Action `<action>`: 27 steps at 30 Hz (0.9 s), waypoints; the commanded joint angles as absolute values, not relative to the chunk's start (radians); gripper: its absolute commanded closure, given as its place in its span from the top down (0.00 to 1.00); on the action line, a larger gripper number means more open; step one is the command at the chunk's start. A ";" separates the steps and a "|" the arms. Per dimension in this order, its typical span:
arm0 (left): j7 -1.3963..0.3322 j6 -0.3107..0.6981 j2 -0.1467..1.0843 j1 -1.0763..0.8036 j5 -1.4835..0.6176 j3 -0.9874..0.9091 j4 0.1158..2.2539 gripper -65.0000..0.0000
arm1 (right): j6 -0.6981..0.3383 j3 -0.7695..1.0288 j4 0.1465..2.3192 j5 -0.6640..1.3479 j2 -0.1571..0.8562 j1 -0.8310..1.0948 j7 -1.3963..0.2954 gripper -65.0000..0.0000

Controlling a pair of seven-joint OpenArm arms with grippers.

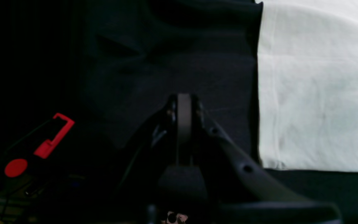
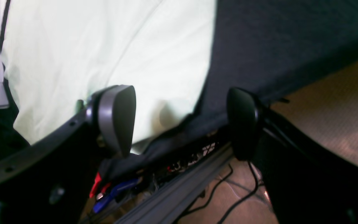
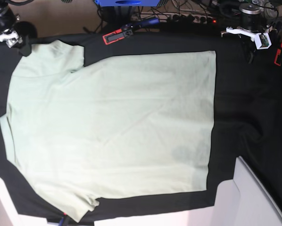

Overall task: Fold the T-shirt properly
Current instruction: 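Move both grippers down to the shirt's shoulder corners by the collar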

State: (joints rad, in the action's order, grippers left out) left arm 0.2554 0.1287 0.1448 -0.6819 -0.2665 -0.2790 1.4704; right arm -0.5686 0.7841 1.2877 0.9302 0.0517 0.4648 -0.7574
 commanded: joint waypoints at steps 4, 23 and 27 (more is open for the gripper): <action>0.280 0.120 0.154 -0.691 -0.271 -0.285 1.484 0.00 | -0.582 0.786 1.262 0.949 0.065 0.456 -0.754 0.67; 0.280 0.120 0.154 -0.691 -0.282 -0.285 1.405 0.01 | -0.582 0.691 1.256 0.949 0.058 0.421 -0.750 0.66; 0.280 0.120 0.154 -0.693 -0.282 -0.285 1.405 0.09 | -0.582 0.679 1.214 0.949 0.061 0.400 -0.753 0.43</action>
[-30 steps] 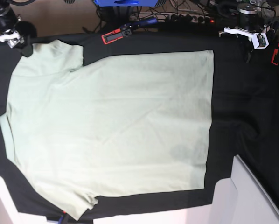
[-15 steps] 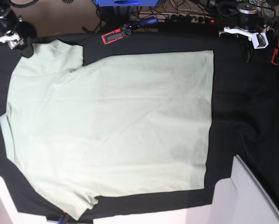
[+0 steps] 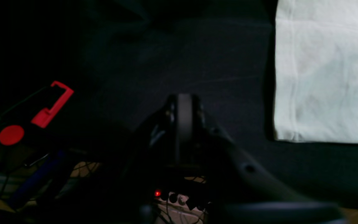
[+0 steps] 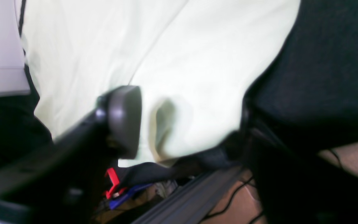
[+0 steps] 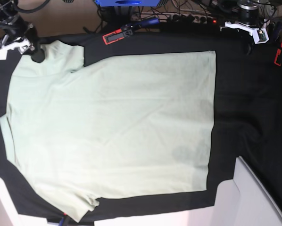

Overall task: Fold the T-shirt properly
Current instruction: 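Move both grippers down to the shirt's shoulder corners by the collar, then grasp the shirt's shoulder edges with both grippers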

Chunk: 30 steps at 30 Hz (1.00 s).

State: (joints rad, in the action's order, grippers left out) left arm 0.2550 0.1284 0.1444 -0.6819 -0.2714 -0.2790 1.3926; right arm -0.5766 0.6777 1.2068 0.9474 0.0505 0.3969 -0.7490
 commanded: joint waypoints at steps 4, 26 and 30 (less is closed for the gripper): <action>0.280 0.120 0.154 -0.696 -0.283 -0.282 1.405 0.42 | -0.582 0.677 1.135 0.949 0.068 0.384 -0.754 0.04; 0.288 0.189 0.263 -0.659 -0.670 0.021 1.351 0.73 | -0.582 0.676 1.124 0.947 0.105 0.380 -0.756 0.00; 0.282 0.229 0.260 -0.613 -0.671 0.031 1.279 0.73 | -0.582 0.676 1.124 0.947 0.108 0.380 -0.756 0.00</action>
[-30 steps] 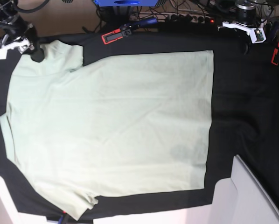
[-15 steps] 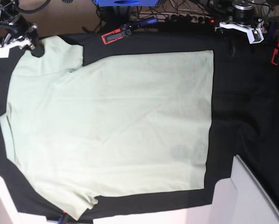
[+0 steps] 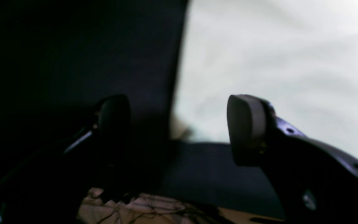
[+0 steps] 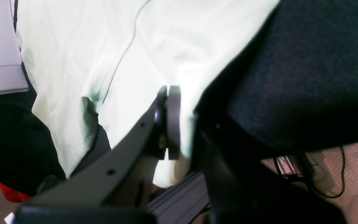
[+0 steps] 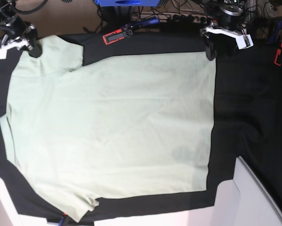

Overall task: Fold the T-shirt properly
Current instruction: 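Grasp the shirt's shoulder edges with both grippers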

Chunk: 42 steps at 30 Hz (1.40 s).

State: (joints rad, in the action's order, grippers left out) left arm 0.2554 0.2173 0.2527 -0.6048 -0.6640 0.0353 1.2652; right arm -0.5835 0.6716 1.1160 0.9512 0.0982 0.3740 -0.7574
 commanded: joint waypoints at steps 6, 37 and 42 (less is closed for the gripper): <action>0.280 0.237 0.232 -0.598 -0.673 0.031 1.233 0.73 | -0.582 0.676 1.124 0.947 0.108 0.380 -0.756 0.00; 0.280 0.237 0.188 -0.507 -0.673 0.157 1.150 0.09 | -0.582 0.676 1.124 0.947 0.108 0.386 -0.756 0.00; 0.280 0.236 0.191 -0.509 -0.673 0.156 1.150 0.00 | -0.582 0.676 1.124 0.947 0.108 0.386 -0.757 0.00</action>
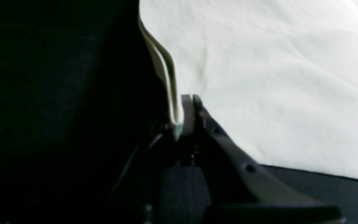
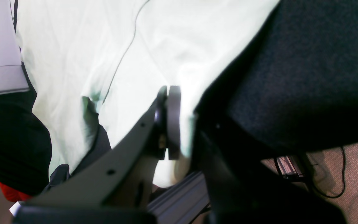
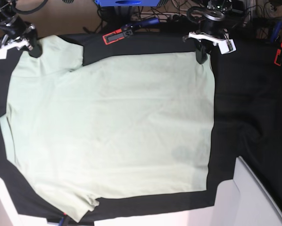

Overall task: Fold the T-shirt properly
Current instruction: 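Grasp the shirt's shoulder edges with both grippers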

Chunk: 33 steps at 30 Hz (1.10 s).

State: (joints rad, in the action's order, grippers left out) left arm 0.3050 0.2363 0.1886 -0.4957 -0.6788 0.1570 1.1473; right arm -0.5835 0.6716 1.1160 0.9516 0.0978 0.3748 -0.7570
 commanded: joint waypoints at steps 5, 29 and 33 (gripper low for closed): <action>0.286 0.234 0.193 -0.522 -0.673 0.154 1.168 0.00 | -0.582 0.674 1.130 0.947 0.108 0.387 -0.759 0.00; 0.285 0.234 0.214 -0.657 -0.667 0.015 1.313 0.00 | -0.581 0.685 1.471 0.949 0.101 0.473 -0.951 0.00; 0.280 0.234 0.214 -0.667 -0.667 0.015 1.353 0.00 | -0.576 0.679 1.515 0.949 0.101 0.476 -0.952 0.00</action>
